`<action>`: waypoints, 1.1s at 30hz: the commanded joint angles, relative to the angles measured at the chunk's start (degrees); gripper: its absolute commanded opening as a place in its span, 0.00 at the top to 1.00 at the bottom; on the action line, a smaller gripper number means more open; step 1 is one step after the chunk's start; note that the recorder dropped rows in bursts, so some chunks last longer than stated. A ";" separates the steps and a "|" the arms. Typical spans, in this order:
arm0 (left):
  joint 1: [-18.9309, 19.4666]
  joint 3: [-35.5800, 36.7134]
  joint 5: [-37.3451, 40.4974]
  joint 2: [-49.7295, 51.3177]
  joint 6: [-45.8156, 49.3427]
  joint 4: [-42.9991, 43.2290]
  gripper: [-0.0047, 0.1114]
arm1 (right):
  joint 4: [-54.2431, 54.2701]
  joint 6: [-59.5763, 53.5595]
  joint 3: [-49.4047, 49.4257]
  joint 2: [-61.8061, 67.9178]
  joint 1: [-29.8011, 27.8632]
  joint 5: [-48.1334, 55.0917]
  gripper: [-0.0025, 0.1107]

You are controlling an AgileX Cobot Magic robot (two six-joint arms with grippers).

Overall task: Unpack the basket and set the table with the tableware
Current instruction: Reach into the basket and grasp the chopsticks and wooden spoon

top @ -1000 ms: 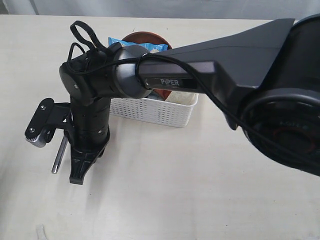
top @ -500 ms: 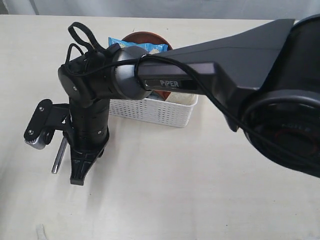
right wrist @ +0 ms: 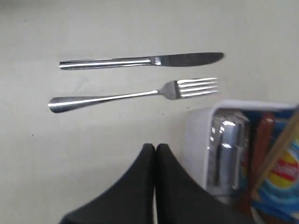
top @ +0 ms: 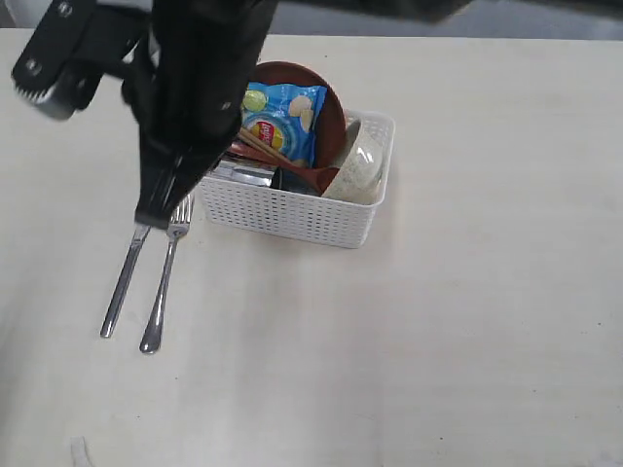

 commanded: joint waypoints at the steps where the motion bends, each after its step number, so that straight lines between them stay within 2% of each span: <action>1: 0.17 0.22 -0.49 -0.24 0.22 0.45 0.96 | -1.12 2.21 -0.07 -5.13 -5.47 4.47 0.98; 8: 0.17 0.22 -0.49 -0.24 0.22 0.45 0.96 | -1.51 7.42 -0.07 -6.95 -15.22 6.10 0.98; 15: 0.17 0.22 -0.49 -0.24 0.22 0.45 0.96 | 0.55 5.31 -0.07 -5.31 -19.58 3.74 0.98; 23: 0.17 0.22 -0.49 -0.24 0.22 0.45 0.96 | 1.22 0.95 -0.07 0.44 -18.71 -4.74 0.98; 33: 0.17 0.22 -0.49 -0.24 0.22 0.45 0.96 | 1.13 -0.78 -0.07 6.71 -17.98 -9.39 0.98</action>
